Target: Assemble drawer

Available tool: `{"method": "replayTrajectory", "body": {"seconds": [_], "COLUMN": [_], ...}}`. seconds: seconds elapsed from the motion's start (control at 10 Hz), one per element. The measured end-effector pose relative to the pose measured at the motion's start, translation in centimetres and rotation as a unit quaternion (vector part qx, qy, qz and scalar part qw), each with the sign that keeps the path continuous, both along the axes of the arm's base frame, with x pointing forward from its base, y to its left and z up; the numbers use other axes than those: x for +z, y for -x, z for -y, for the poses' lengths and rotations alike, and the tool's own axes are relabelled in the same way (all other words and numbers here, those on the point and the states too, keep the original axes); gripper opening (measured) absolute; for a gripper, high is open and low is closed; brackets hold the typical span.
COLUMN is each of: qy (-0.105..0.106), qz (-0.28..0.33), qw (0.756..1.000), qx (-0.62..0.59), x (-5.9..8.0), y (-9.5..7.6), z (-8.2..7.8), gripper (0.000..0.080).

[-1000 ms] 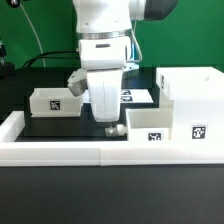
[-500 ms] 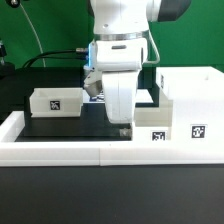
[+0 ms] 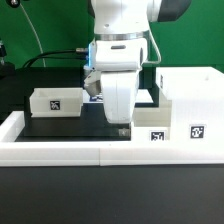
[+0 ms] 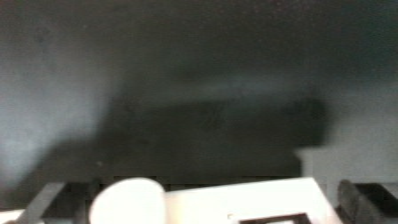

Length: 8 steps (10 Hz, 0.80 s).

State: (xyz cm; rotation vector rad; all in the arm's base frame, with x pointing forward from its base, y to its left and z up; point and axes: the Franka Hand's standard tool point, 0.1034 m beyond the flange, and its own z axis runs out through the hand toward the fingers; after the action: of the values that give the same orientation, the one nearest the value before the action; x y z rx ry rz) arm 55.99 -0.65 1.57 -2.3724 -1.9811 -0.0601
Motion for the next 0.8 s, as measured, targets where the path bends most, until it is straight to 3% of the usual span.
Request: {"method": "replayTrajectory", "body": {"seconds": [0.2,0.4,0.8], "qy": [0.001,0.004,0.015], "qz": [0.003,0.003,0.003], "qw": [0.999,0.996,0.992], "qx": [0.036,0.09,0.123], "x": [0.0,-0.3,-0.3], "y": [0.0,0.2,0.2], "z": [0.5,2.0,2.4], "gripper": [0.0649,0.0648,0.0648]}}
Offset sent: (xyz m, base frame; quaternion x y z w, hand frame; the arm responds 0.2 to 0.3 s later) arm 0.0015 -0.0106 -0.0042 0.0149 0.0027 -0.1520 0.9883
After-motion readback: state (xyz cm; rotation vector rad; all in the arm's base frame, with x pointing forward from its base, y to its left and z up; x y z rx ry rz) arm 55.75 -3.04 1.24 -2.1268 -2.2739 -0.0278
